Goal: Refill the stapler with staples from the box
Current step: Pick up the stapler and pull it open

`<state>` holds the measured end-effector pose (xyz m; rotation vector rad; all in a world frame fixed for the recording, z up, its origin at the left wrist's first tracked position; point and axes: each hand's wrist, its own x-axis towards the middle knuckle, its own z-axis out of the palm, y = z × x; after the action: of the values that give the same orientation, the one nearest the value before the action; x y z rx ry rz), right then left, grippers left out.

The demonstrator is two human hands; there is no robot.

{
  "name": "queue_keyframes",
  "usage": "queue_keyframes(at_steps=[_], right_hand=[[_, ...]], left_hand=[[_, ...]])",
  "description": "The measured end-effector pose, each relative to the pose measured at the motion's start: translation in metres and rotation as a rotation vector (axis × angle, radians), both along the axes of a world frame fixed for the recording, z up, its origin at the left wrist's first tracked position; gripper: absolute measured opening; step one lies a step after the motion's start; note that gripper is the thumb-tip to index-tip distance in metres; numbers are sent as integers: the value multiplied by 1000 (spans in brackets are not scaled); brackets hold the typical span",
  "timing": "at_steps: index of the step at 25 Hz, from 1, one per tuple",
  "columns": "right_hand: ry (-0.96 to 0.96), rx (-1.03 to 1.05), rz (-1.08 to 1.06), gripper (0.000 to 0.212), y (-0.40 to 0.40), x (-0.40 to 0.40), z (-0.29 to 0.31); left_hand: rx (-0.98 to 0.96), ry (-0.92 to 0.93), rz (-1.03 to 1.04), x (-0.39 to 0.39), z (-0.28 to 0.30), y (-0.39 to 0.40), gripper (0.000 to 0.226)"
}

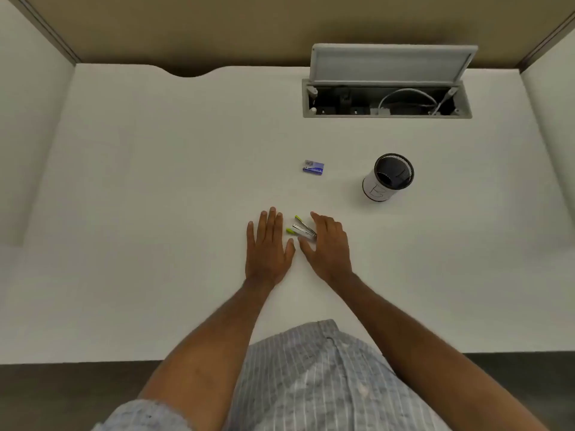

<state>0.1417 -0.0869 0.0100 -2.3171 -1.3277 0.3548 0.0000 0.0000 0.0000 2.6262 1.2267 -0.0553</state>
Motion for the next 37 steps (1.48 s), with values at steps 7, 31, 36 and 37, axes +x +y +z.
queue_keyframes(at_steps=[7,31,36,37], right_hand=[[-104,-15,6,46,7,-1,-12],[1998,672,-28,40,19,5,219],[1991,661,-14,33,17,4,216],[2000,662,0,32,18,4,215]], left_hand=[[19,-34,1,-1,-8,5,68],[2,-63,32,1,-13,5,67],[1,-51,28,1,-13,5,67],[0,-49,30,1,-13,5,67]])
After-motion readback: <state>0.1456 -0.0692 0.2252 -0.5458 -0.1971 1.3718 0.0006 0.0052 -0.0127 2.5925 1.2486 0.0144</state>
